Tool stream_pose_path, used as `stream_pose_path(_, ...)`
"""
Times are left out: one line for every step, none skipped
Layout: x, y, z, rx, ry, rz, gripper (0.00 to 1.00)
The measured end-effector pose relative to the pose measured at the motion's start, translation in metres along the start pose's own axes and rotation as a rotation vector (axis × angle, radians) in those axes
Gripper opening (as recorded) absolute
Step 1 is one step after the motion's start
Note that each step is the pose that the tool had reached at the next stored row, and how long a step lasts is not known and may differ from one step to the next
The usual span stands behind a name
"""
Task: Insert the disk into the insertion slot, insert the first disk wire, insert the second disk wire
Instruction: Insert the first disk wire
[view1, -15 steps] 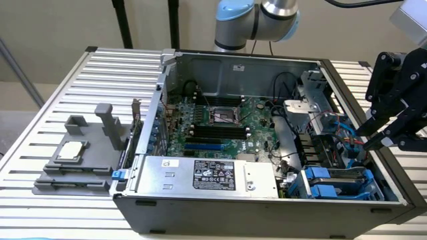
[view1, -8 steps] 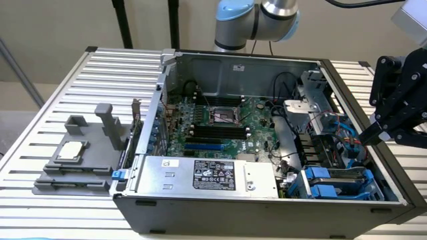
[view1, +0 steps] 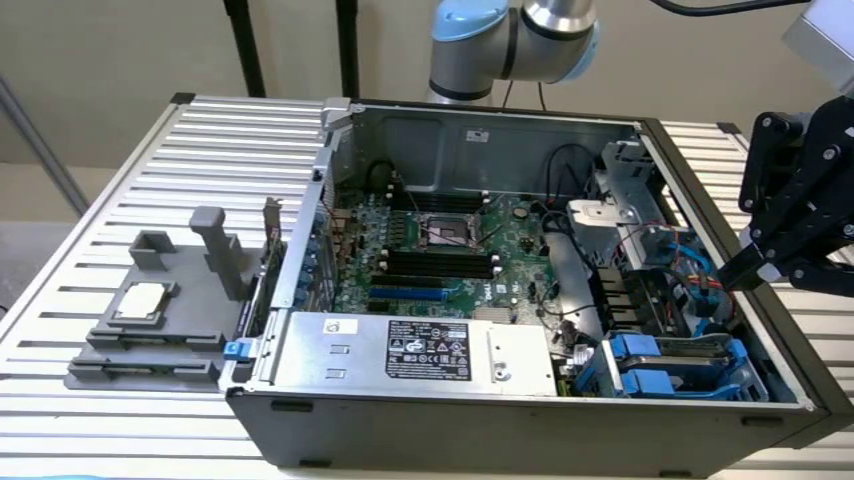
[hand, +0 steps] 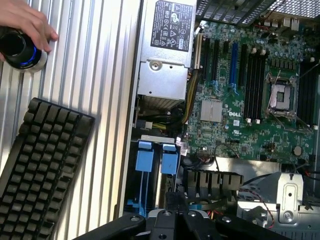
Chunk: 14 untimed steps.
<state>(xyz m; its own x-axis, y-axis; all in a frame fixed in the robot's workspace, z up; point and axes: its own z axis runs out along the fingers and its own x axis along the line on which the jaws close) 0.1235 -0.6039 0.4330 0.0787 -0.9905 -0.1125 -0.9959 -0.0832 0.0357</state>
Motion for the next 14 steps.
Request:
stream_pose_path(0.0,0.0,0.0,0.0,0.0,0.0,0.11)
stream_pose_path(0.0,0.0,0.0,0.0,0.0,0.0,0.11)
stream_pose_path(0.0,0.0,0.0,0.0,0.0,0.0,0.11)
stream_pose_path(0.0,0.0,0.0,0.0,0.0,0.0,0.11)
stream_pose_path(0.0,0.0,0.0,0.0,0.0,0.0,0.11)
stream_pose_path(0.0,0.0,0.0,0.0,0.0,0.0,0.11)
stream_pose_path(0.0,-0.0004,0.0,-0.0001,0.0001,0.0,0.11)
stream_pose_path(0.0,-0.0023,0.0,-0.0001,0.0001,0.0,0.11)
stream_pose_path(0.001,-0.0057,0.0,0.0,-0.0001,0.0,0.11)
stream_pose_path(0.001,-0.0096,0.0,0.0,0.0,0.0,0.11)
stream_pose_path(0.001,-0.0133,0.0004,-0.0001,0.0,0.0,0.11)
stream_pose_path(0.002,-0.0167,0.0017,-0.0001,-0.0003,-0.001,0.11)
stream_pose_path(0.002,-0.0196,0.0033,-0.0001,-0.0001,-0.001,0.11)
stream_pose_path(0.002,-0.0223,0.0049,-0.0002,0.0002,-0.001,0.11)
